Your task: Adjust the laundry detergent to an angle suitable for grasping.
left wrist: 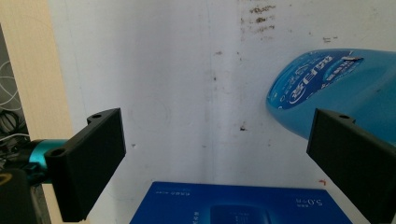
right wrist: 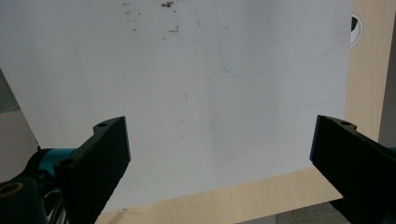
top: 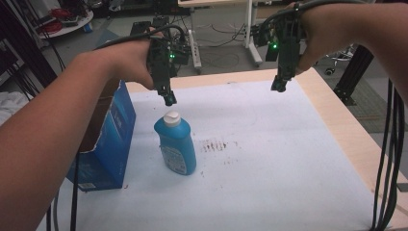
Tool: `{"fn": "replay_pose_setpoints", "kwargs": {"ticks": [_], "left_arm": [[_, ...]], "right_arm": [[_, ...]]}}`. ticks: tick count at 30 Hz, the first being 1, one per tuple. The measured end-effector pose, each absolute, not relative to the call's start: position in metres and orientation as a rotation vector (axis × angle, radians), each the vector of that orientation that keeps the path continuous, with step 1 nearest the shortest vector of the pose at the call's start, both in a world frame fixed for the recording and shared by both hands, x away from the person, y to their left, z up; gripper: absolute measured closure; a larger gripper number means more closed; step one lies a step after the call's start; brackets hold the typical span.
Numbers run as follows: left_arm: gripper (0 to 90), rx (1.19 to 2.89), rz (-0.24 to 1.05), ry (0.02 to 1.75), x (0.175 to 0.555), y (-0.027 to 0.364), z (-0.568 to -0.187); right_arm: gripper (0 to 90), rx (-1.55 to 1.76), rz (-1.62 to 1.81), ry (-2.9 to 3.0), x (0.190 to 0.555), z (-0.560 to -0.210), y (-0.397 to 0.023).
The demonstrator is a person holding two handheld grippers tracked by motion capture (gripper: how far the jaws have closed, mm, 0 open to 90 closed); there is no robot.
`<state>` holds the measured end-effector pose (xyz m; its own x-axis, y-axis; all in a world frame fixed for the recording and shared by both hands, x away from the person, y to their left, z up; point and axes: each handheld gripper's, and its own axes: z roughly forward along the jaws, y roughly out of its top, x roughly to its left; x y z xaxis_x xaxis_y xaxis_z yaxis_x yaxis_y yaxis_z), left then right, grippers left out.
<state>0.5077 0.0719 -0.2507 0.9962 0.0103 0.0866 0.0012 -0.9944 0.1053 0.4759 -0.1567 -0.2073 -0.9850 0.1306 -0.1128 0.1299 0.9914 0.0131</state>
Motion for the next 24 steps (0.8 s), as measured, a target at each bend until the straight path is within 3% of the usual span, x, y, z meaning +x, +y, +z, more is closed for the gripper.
{"fn": "replay_pose_setpoints", "kwargs": {"ticks": [24], "left_arm": [[4.5, 3.033, 0.147, 0.020, 0.5005, 0.0687, -0.2464]], "right_arm": [[4.1, 0.168, 0.026, 3.010, 0.4678, -0.2043, -0.1572]]}}
